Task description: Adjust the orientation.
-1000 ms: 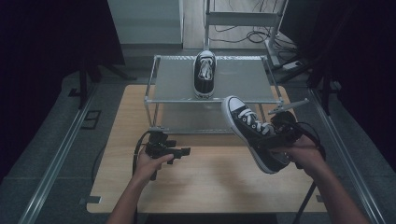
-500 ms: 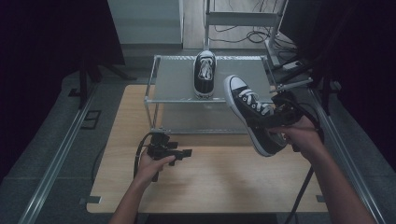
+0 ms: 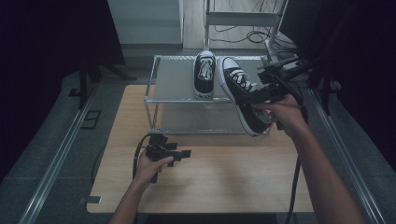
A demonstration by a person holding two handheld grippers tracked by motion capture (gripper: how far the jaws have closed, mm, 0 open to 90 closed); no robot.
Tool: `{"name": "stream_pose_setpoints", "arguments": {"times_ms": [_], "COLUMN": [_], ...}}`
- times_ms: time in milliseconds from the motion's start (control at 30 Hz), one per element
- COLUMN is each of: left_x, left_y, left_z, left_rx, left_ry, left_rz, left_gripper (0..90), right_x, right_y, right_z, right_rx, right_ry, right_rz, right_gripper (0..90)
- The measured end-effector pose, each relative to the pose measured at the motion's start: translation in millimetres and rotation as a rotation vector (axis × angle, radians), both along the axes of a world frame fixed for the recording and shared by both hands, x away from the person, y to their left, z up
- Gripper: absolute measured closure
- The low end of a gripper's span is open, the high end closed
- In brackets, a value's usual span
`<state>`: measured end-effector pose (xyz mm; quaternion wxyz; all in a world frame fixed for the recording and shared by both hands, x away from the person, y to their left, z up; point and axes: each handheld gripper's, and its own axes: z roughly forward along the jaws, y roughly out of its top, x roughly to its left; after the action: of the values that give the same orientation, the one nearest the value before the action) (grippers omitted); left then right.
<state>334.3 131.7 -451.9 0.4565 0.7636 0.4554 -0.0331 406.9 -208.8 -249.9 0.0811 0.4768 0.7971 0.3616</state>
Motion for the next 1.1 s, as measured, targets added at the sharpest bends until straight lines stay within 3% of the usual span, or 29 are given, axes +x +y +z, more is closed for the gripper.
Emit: {"name": "stream_pose_setpoints", "arguments": {"times_ms": [200, 533, 1100], "left_x": [-0.5, -1.5, -2.0], "left_y": [1.3, 0.4, 1.6], "left_z": [0.5, -0.5, -2.6], "left_rx": [-0.007, -0.010, -0.002], "left_ry": [0.001, 0.003, 0.006], "left_rz": [0.005, 0.003, 0.012], "left_gripper": [18.2, 18.2, 18.2], "right_x": [15.2, 50.8, 93.1], "right_y": [8.5, 18.7, 33.0], "right_z": [-2.1, -3.5, -3.2], "right_rx": [0.005, 0.035, 0.059], "right_ry": [0.018, 0.063, 0.113], "right_rz": [-0.022, -0.144, -0.272], "right_gripper": [21.3, 21.5, 21.5]}}
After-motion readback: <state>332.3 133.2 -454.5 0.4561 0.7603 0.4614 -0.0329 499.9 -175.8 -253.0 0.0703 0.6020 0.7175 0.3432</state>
